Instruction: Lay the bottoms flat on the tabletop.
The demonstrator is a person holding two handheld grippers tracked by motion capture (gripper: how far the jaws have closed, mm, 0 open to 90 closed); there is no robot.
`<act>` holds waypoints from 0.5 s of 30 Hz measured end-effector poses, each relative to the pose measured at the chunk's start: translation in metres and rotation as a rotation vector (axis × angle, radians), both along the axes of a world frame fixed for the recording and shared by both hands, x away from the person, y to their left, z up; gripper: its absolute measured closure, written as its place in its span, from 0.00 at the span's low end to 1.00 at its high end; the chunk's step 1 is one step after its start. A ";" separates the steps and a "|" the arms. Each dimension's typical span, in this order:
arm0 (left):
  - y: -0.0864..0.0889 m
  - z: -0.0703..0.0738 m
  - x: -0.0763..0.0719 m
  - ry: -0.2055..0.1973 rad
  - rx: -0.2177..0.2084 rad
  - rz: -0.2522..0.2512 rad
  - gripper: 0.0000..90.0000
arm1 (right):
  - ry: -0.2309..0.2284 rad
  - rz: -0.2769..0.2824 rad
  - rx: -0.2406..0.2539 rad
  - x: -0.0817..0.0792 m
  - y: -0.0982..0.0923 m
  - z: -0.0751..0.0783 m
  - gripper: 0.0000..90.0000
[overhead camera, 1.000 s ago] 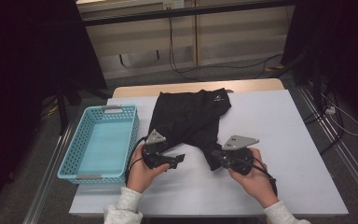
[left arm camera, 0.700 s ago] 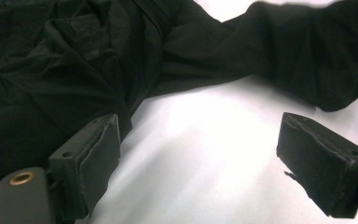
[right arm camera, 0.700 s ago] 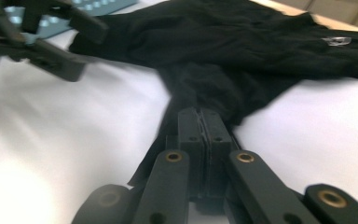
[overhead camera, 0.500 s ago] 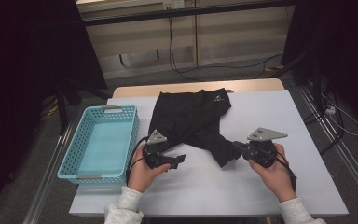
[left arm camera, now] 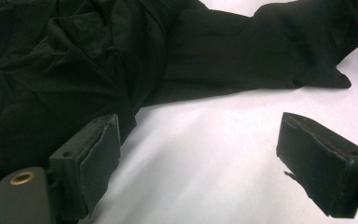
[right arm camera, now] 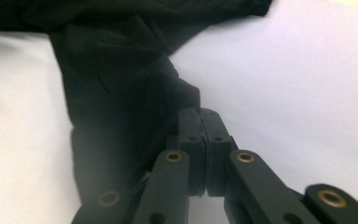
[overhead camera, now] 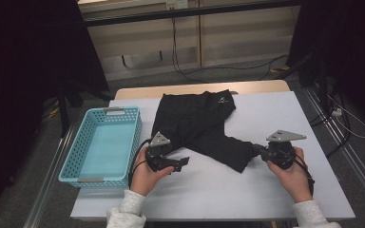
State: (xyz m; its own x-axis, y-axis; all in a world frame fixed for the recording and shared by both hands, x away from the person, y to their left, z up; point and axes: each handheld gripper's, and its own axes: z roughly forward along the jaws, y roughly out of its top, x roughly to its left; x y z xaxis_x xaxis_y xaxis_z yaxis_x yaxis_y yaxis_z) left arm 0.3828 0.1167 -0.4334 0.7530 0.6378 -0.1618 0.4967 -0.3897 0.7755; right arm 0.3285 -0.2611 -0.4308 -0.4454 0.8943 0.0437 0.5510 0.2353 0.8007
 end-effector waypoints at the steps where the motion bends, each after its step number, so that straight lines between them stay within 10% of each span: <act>1: 0.000 0.000 0.000 0.000 0.002 -0.001 0.15 | 0.002 0.001 0.008 0.000 0.000 0.000 0.99; 15: 0.000 0.000 0.000 0.000 0.004 -0.001 0.15 | 0.038 -0.050 -0.098 0.011 -0.003 -0.017 0.95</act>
